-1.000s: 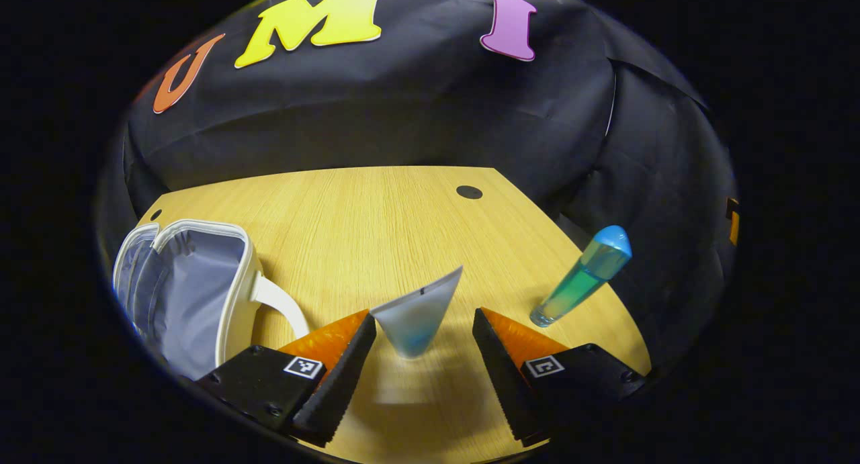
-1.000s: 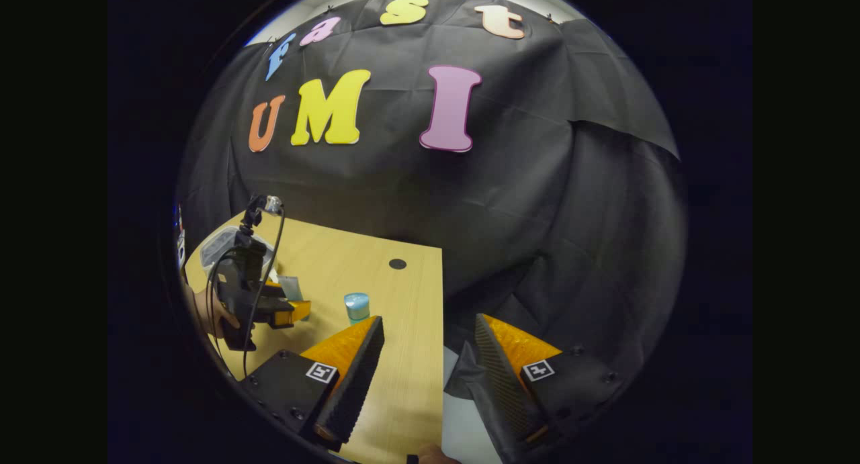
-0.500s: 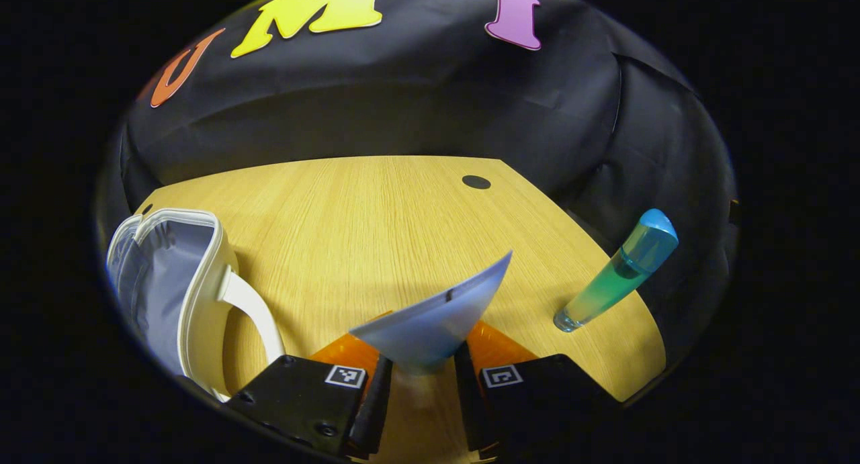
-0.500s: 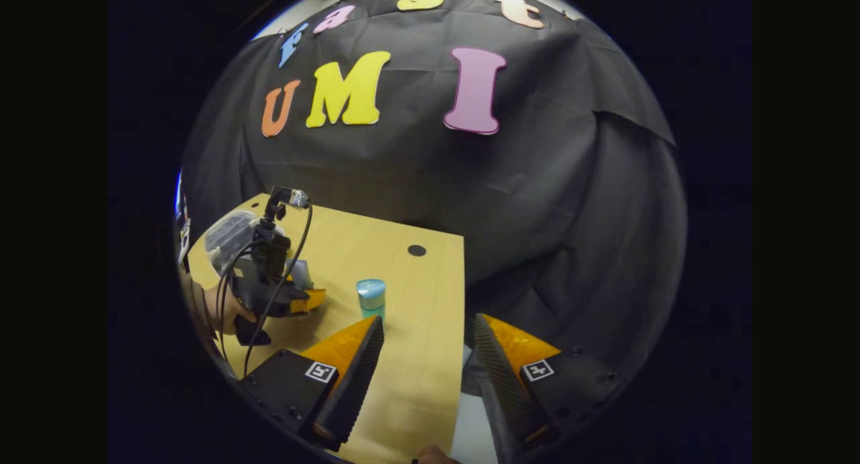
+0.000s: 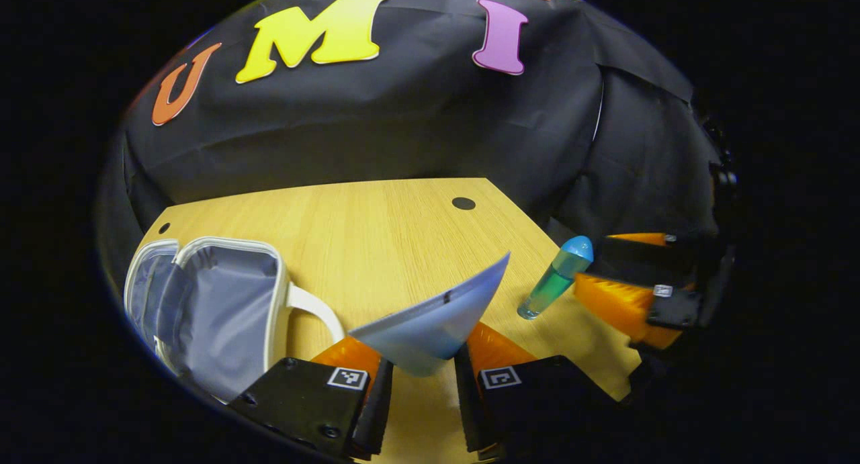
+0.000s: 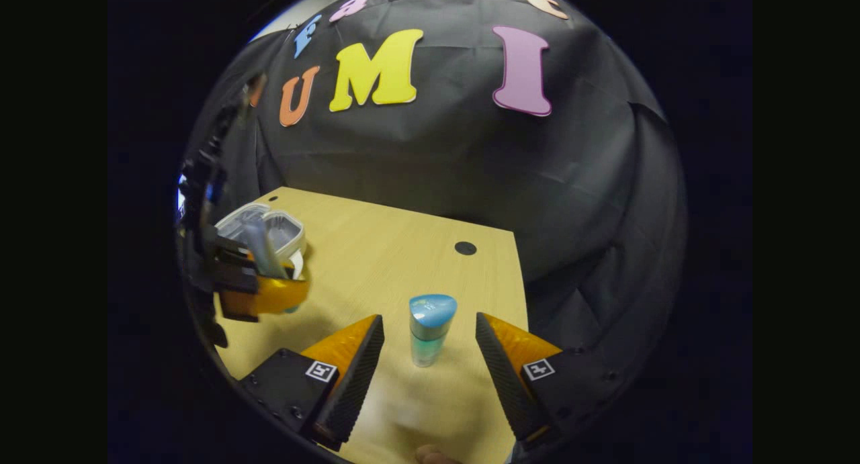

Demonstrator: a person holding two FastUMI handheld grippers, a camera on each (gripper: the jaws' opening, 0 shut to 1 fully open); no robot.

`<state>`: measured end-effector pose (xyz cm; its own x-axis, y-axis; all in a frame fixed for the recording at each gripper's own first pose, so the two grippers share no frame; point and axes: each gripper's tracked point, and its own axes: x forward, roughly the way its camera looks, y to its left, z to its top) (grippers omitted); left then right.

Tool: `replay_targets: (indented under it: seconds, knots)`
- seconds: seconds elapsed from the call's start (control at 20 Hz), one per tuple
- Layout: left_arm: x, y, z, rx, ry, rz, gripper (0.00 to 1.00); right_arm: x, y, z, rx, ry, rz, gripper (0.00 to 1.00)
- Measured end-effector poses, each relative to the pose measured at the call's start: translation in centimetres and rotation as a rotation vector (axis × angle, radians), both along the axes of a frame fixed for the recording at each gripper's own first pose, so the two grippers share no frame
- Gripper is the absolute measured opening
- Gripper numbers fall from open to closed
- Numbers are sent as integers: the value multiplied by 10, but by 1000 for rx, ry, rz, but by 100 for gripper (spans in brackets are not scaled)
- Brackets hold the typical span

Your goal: First open the suitcase, pack the skin care products into it, and then close the suitcase.

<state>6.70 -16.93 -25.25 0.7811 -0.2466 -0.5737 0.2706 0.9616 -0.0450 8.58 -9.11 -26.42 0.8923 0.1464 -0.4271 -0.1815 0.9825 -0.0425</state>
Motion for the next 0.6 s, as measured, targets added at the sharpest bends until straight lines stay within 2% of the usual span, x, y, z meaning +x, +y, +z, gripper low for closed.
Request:
replay_targets:
  seconds: [0.25,0.35,0.55,0.6]
  knots:
    - [-30,37,22,10,13,52,47,30,7,-40,-1,29,-30,81]
    - [-36,53,29,18,20,78,47,36,10,-51,8,35,-38,77]
    - [-45,83,40,13,28,135,47,46,9,-62,-15,36,-55,62]
    - [-48,91,43,10,28,144,47,41,9,-59,-6,38,-62,54]
